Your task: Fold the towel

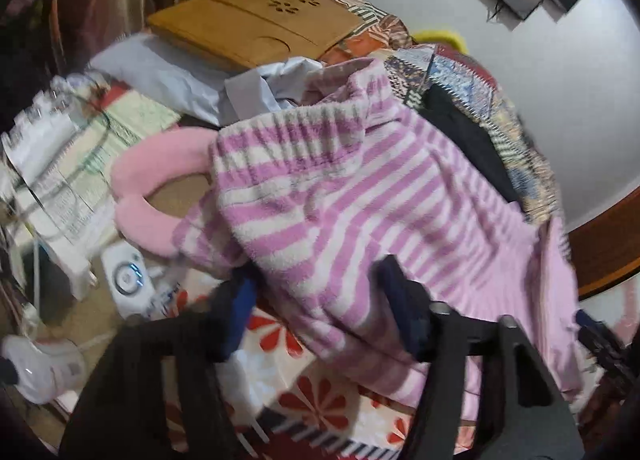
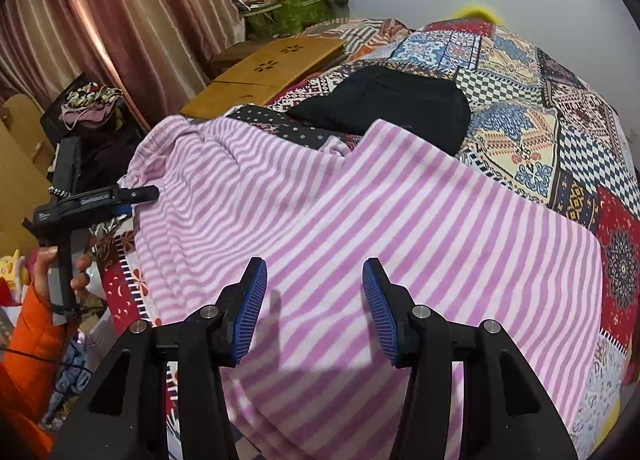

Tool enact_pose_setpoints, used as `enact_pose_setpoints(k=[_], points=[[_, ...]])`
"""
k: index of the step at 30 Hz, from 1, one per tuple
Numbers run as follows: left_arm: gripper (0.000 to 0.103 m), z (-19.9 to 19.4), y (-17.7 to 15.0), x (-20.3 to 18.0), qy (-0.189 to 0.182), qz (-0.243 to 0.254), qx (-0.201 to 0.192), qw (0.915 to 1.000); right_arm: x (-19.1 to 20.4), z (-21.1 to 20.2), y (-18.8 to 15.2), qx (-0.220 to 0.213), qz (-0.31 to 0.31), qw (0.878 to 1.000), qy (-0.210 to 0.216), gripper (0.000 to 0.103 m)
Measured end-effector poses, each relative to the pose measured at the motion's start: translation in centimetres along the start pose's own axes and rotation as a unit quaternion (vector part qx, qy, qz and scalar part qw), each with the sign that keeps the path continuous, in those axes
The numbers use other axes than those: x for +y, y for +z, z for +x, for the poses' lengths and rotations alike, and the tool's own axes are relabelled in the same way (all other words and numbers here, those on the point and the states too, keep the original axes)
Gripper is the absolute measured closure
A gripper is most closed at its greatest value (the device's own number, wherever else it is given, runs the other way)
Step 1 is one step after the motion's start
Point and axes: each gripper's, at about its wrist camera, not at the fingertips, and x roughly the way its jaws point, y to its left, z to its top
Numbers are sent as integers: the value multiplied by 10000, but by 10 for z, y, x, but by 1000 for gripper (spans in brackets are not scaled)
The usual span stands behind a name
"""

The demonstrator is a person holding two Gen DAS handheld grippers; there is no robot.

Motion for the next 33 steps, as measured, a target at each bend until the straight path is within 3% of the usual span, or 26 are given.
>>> enact_pose_setpoints(k=[2, 3, 6, 9, 13, 22, 26, 33], points=[[66, 1, 1, -3, 85, 147, -43, 9998, -2, 0, -3, 30, 31, 10000, -1, 57], [76, 1, 1, -4, 41, 198, -50, 9998, -2, 0, -4, 41, 44, 10000, 1, 57], [85, -2, 3, -8, 10, 300, -87, 9995, -3, 1, -7, 102, 78, 9999, 30, 57], [87, -9, 5, -15, -2, 390, -182, 9991, -3, 5, -11, 215, 67, 9997, 60, 56], [88, -30, 16, -28, -70, 480, -400, 9980, -3, 18, -16, 453, 27, 9988, 167, 47], [89, -85, 42, -104, -481, 1253, -1013, 9858, -12, -5, -11, 89, 311, 9989, 330, 48], [89, -103, 51, -148, -913, 1536, -1147, 9772, -21, -27, -13, -180, 395, 9987, 250, 48], [90, -123, 46, -247, -1483, 2365, -1306, 9513, -42, -52, -39, -302, 541, 9981, 8, 48]])
